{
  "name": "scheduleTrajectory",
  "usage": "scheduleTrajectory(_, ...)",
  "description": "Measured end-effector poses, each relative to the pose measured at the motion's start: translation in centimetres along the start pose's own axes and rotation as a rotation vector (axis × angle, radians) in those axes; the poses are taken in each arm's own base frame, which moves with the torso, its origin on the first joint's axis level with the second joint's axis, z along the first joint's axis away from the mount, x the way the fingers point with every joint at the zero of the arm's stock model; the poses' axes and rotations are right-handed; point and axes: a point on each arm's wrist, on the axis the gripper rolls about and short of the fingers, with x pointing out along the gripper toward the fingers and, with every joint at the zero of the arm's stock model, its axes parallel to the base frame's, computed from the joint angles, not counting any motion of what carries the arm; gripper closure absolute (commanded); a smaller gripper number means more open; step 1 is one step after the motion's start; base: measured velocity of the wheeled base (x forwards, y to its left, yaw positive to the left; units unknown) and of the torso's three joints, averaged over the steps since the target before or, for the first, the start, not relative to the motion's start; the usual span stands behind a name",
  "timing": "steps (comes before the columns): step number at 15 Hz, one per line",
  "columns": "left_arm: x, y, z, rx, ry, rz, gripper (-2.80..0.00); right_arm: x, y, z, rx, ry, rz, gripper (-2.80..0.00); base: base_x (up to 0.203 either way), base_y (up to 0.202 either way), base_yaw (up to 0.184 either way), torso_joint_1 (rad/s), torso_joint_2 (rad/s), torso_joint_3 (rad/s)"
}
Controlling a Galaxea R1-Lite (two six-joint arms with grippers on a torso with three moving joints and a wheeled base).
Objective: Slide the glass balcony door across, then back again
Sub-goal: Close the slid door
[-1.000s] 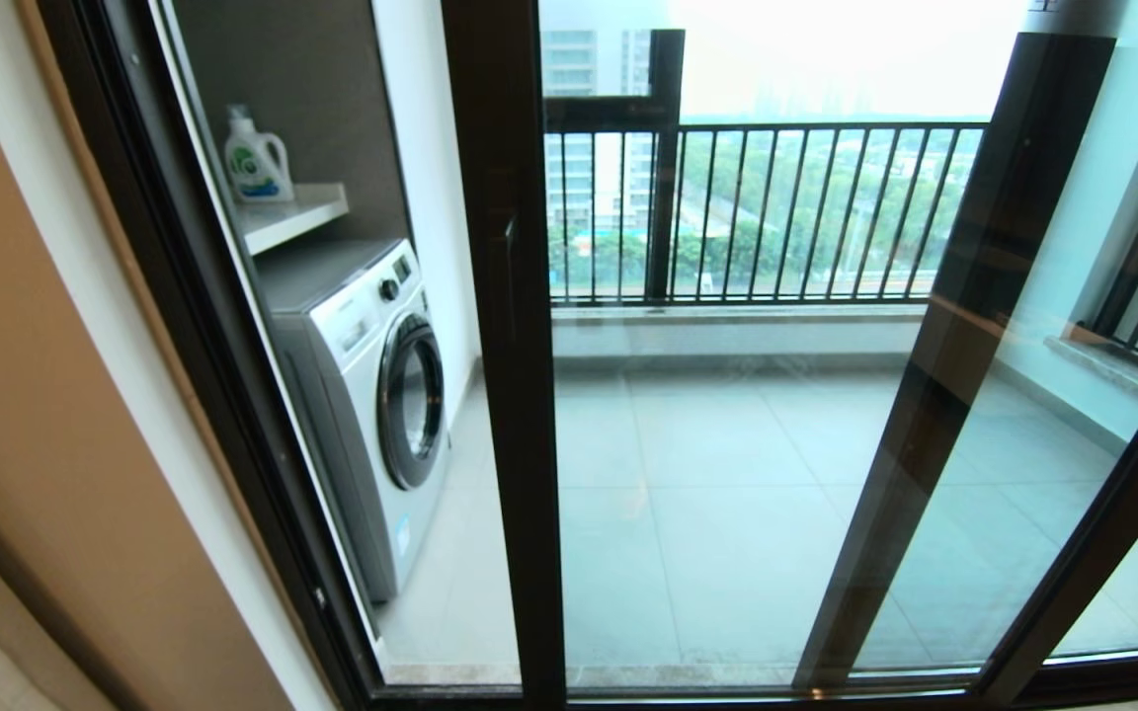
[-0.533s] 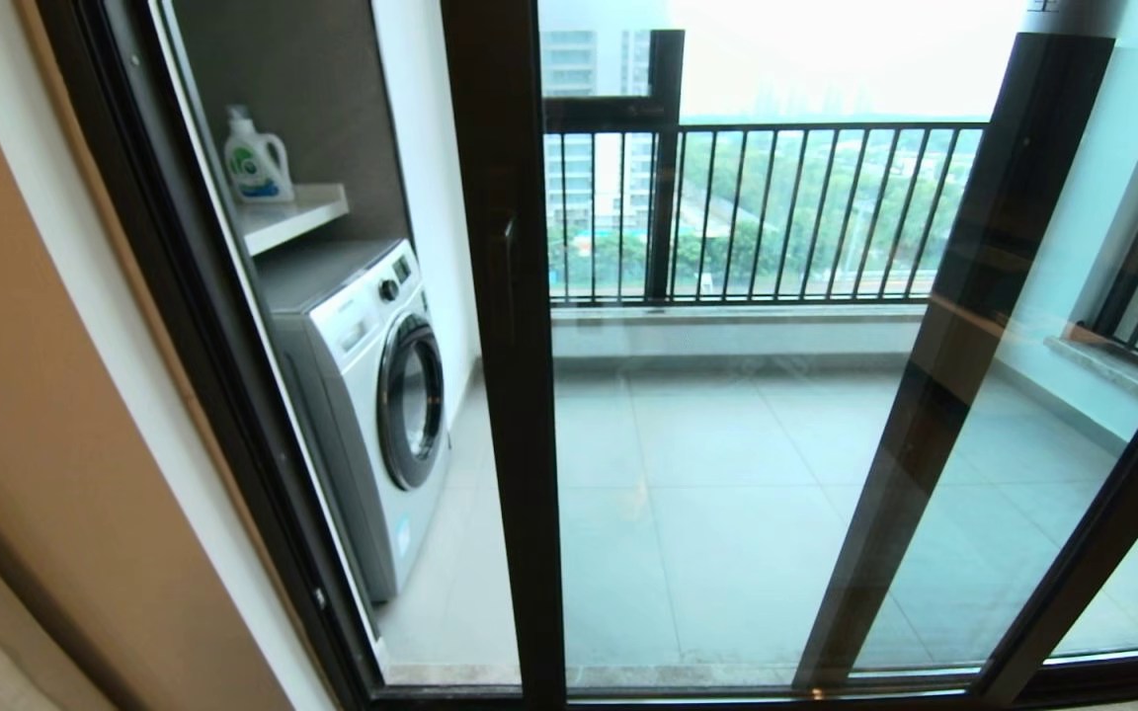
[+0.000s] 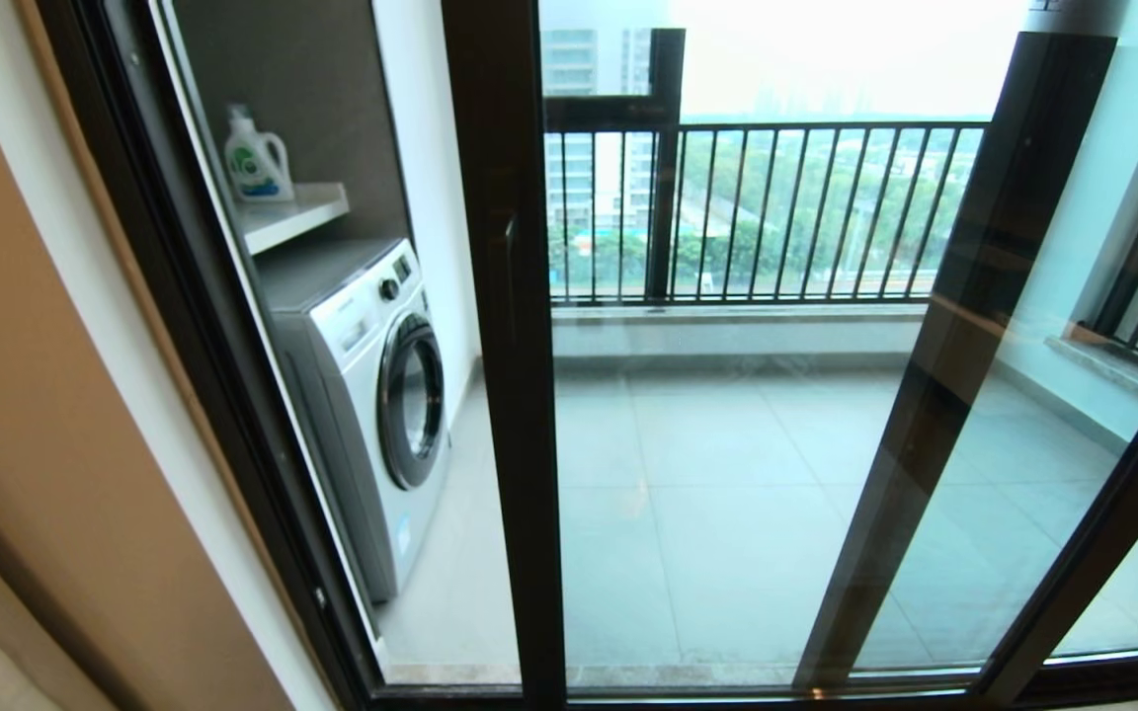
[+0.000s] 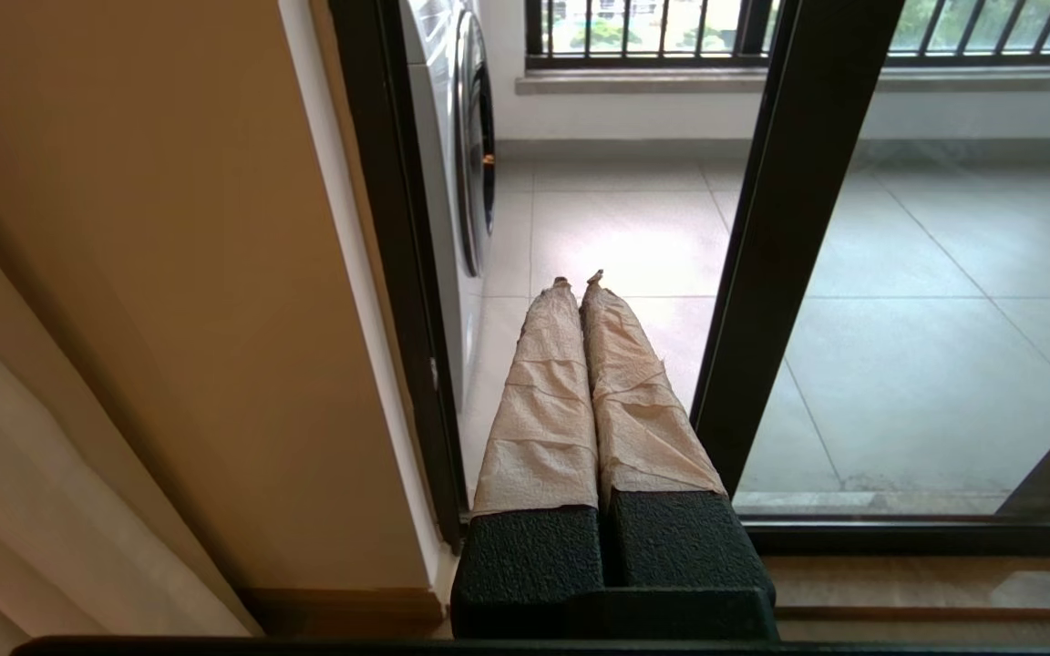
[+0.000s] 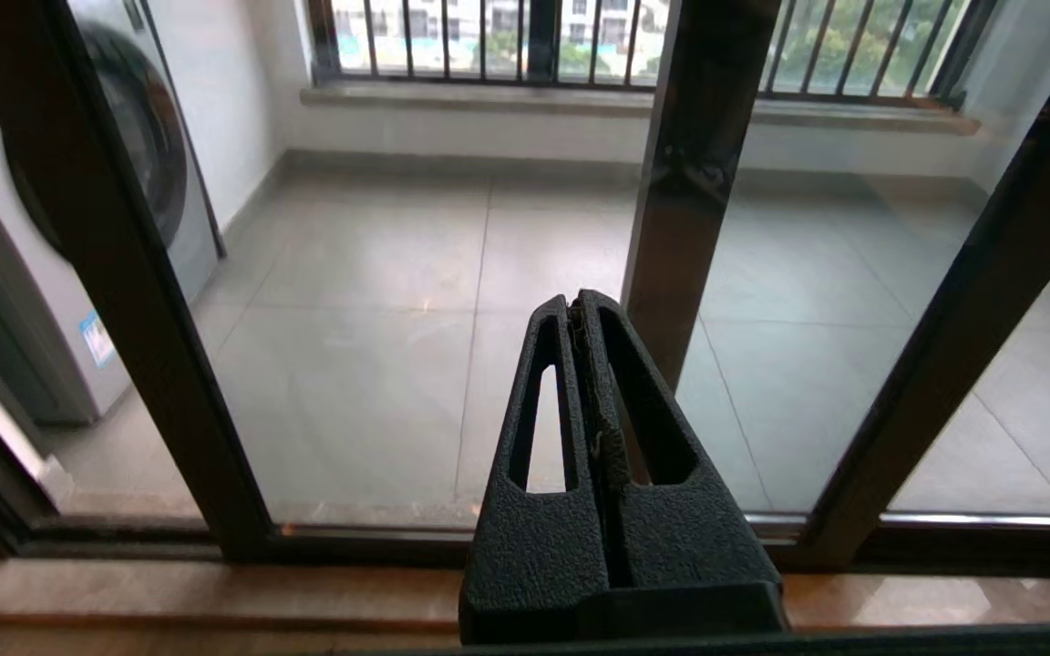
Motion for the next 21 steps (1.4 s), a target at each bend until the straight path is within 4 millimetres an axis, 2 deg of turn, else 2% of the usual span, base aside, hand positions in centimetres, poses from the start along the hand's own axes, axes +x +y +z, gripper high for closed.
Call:
scheduleTrajectory(2, 0.0, 0.0, 0.0, 0.000, 0.000, 0.000, 0.00, 0.0, 0.0, 0.0, 0.048, -0.006, -0.005, 0.00, 0.000, 0.000, 0.000, 0.000, 0.00, 0.000)
scheduleTrajectory(19, 0.0, 0.0, 0.0, 0.029, 0.007, -0.009, 0.00, 0.1, 0.0, -0.1, 0.051, -0.003, -0.006, 0.00, 0.000, 0.000, 0.000, 0.000, 0.00, 0.000)
scheduleTrajectory(20, -0.1, 0.0, 0.2, 0.044, 0.012, -0.020, 0.00, 0.1, 0.0, -0.1, 0.051, -0.003, -0.006, 0.00, 0.000, 0.000, 0.000, 0.000, 0.00, 0.000)
scheduleTrajectory(21, -0.3, -0.1, 1.4, 0.063, -0.013, -0.036, 0.00, 0.1, 0.0, -0.1, 0.051, -0.003, -0.006, 0.00, 0.000, 0.000, 0.000, 0.000, 0.00, 0.000)
